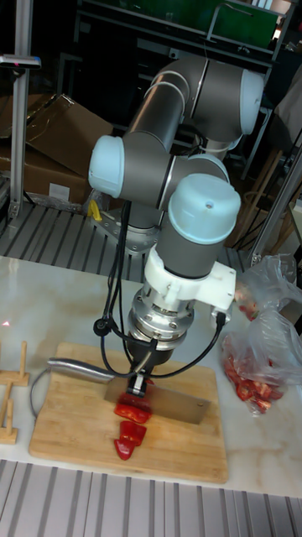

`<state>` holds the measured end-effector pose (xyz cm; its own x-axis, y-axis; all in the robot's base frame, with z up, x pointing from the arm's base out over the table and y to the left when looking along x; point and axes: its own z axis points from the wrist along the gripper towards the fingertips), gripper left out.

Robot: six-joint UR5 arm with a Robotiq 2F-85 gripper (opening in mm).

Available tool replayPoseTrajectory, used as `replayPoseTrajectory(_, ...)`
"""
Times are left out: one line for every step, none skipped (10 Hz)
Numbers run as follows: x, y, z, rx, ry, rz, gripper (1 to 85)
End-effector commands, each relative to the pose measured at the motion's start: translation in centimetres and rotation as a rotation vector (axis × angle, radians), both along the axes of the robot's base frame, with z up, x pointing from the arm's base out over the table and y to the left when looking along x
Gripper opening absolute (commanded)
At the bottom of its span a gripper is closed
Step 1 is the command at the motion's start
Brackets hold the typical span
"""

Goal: Chop the chili peppers

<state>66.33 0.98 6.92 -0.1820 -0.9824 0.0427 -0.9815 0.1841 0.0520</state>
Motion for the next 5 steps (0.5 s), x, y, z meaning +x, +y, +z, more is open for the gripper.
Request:
replayPoseTrajectory(0.04,0.72,-0.38,-0.010,-0.007,-0.023,1.3)
replayPoseTrajectory(0.07,0.62,-0.57,-0.010,-0.010,-0.020,1.3)
replayPoseTrajectory(0.05,0.53,-0.55,-0.012,-0.010,-0.015,1.3)
replayPoseTrajectory(0.09,0.47,-0.58,-0.011,-0.012,-0.010,1.3)
replayPoseTrajectory(0.16,0.23,-0.59,-0.020,-0.015,-0.009,1.3)
